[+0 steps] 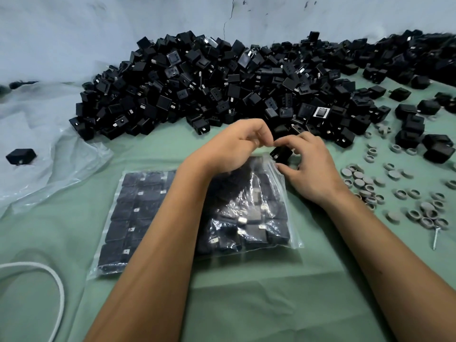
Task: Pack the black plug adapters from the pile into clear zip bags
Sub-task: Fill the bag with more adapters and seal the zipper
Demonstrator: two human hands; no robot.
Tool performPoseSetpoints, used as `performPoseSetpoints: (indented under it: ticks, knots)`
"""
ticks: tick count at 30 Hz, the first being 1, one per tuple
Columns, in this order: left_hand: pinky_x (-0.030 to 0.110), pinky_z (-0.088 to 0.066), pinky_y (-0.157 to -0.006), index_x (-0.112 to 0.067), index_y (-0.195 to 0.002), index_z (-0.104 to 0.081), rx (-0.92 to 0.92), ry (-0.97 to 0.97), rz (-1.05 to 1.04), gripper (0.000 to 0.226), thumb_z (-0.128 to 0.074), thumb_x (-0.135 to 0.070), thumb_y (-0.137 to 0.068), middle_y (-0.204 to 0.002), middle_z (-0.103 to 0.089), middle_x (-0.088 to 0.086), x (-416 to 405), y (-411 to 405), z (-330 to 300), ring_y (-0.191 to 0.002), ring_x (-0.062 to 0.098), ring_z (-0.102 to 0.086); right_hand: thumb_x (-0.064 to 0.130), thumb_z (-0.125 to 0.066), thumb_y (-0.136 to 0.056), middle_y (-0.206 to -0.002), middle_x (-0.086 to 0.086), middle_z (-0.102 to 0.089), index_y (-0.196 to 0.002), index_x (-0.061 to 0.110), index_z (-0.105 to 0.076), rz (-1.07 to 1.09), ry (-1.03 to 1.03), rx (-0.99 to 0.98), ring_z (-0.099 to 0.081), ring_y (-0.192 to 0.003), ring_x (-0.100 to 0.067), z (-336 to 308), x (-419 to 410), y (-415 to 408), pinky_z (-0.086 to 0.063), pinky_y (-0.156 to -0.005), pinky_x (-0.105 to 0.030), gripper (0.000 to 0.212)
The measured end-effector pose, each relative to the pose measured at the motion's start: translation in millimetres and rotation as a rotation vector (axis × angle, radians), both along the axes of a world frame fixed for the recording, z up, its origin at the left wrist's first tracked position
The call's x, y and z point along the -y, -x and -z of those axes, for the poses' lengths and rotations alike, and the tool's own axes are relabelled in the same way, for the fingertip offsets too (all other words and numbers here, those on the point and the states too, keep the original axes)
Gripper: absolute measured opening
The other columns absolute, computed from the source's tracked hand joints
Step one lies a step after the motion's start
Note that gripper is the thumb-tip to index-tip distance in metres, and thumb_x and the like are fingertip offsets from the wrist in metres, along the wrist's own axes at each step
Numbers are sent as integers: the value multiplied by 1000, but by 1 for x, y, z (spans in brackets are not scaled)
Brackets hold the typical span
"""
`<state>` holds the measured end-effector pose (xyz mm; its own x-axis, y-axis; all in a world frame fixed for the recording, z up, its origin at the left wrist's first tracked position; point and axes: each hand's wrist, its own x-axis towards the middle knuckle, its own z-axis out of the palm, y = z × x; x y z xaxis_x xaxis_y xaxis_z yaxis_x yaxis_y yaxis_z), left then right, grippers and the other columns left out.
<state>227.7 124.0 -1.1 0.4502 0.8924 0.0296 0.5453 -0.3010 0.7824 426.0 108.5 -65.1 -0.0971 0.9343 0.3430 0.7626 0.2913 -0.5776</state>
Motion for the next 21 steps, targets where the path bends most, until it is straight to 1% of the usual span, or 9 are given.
performPoseSetpoints:
  ticks: [2,4,8,12,14,15,17,19,21]
  knots:
    - [54,-49,-102,-7,-106,-68,-3,-32,-52,29,-43,8,-101,-118,-69,20,-4,10,-1,-114,38,-62,29,-85,-82,-106,3,-56,-109,30,-66,48,6,-3,-52,-107,-22,-1,1,0,-45,-94,-36,33]
    - [48,-51,-99,-9,-105,-69,35,-47,-95,28,-45,5,-101,-119,-69,17,-6,24,-3,-112,31,-63,27,-86,-81,-99,5,-57,-99,27,-64,70,-5,-7,-54,-95,-17,-1,2,0,-46,-85,-32,29]
    - [40,-48,-92,-12,-102,-70,127,-68,-180,26,-47,0,-102,-118,-66,27,-9,48,-8,-99,21,-56,31,-77,-90,-92,17,-66,-101,28,-64,128,-5,-238,-63,-86,0,-4,5,-1,-51,-76,-20,17]
    - [28,-45,-98,-14,-106,-74,149,-43,-134,32,-49,3,-99,-116,-71,11,-7,50,-13,-105,10,-60,24,-67,-98,-91,5,-77,-100,25,-70,80,69,-493,-76,-79,-10,-8,4,-2,-62,-81,-35,4]
    - [34,-47,-105,-23,-107,-77,67,8,-21,38,-50,3,-101,-116,-72,-8,-3,40,-15,-115,8,-64,20,-69,-98,-94,0,-78,-101,22,-75,12,131,-555,-77,-83,-17,-10,6,-1,-64,-83,-40,6]
    - [41,-48,-106,-29,-106,-77,0,27,29,41,-51,1,-101,-118,-72,-12,-1,33,-14,-118,15,-64,18,-70,-97,-93,-3,-78,-101,20,-76,-23,158,-581,-77,-82,-19,-10,7,-1,-64,-81,-41,7]
    - [52,-46,-110,-37,-108,-77,-121,36,101,44,-53,-1,-101,-125,-69,-12,0,18,-11,-122,24,-62,19,-71,-97,-89,-3,-78,-100,21,-78,-51,176,-558,-76,-76,-18,-10,8,-1,-65,-76,-39,7]
    - [49,-41,-115,-41,-109,-77,-210,18,130,46,-54,-2,-100,-132,-63,-11,-1,7,-7,-127,16,-55,25,-73,-94,-86,5,-76,-96,27,-78,-19,110,-376,-70,-72,-14,-9,7,-4,-59,-70,-34,6]
    - [49,-36,-116,-42,-107,-76,-270,-9,145,39,-58,-8,-101,-133,-61,-6,-2,3,-4,-131,17,-48,31,-73,-92,-89,12,-73,-96,32,-78,18,40,-187,-64,-70,-14,-8,6,-7,-52,-68,-31,6]
